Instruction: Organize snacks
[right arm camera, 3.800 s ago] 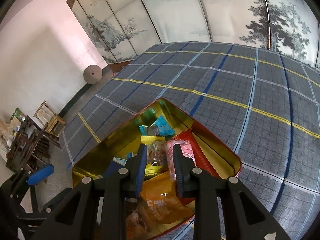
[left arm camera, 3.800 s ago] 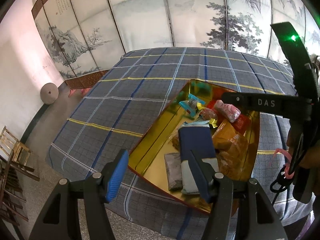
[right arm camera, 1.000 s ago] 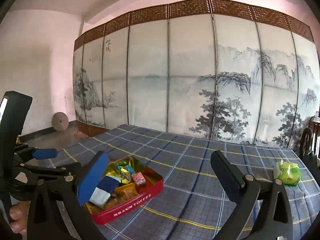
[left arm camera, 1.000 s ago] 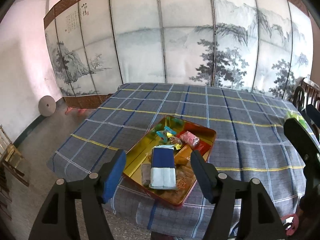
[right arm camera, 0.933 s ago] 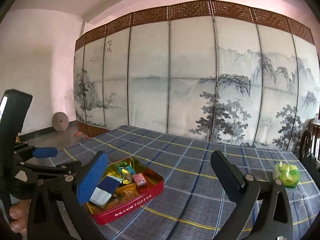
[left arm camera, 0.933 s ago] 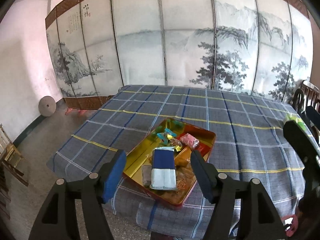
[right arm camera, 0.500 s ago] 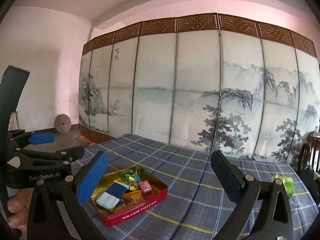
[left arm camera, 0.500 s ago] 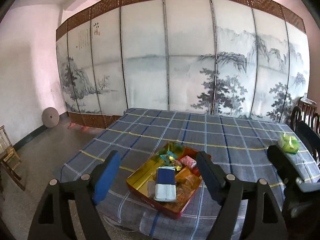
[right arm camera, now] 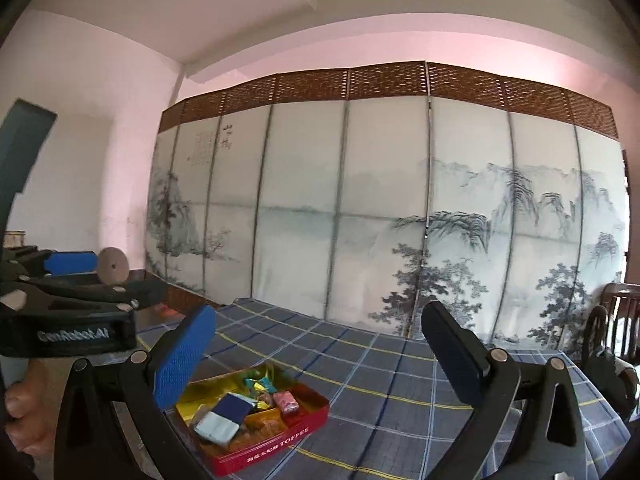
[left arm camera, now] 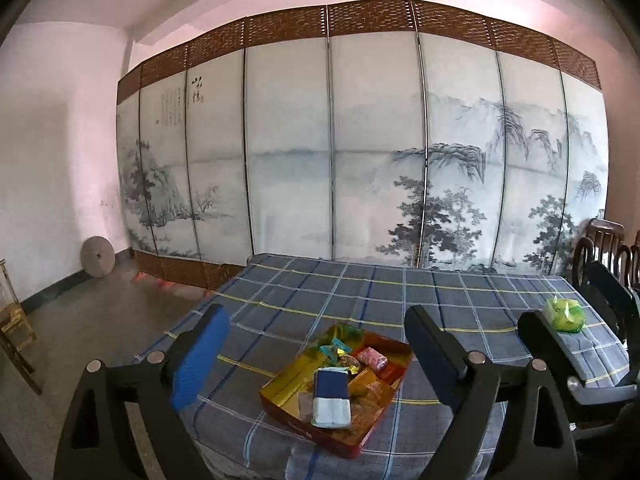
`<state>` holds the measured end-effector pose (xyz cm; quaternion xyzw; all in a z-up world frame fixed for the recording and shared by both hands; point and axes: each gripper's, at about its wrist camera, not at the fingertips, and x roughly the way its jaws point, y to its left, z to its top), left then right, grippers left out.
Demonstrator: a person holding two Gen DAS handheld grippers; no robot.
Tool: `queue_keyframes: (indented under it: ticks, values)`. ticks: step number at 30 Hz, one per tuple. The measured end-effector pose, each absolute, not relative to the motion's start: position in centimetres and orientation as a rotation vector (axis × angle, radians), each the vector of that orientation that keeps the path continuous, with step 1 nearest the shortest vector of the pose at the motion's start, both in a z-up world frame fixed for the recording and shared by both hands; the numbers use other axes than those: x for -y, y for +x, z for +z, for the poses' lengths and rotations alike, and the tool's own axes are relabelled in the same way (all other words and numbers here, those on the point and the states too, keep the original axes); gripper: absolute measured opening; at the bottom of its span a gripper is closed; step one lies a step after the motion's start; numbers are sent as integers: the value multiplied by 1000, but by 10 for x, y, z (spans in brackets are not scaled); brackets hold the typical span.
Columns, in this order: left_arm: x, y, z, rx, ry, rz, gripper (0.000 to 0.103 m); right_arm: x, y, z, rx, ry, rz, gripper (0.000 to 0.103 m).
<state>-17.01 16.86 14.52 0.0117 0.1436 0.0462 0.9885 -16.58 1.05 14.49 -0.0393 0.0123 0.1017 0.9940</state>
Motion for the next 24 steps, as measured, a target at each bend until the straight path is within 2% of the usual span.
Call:
queue_keyframes:
  ticks: [1,3,4,9,24]
  values:
    - [-169,-171,146,-292,27,87,92,-11,-165,144,-26,-78,197,102]
    - [-169,-173,146,-285,28,95,101,-14,-166,143,-26,-86,187,102]
    - [-169,-174,145,-280,30,93,102,-16,-166,143,-27,-93,190,102]
    - [-169,-177,144,-269,38,92,102,-20,-169,143,-23,-106,206,102]
    - [-185,-162,110,-395,-29,106,102,-30,-158,120,-129,-146,208,102]
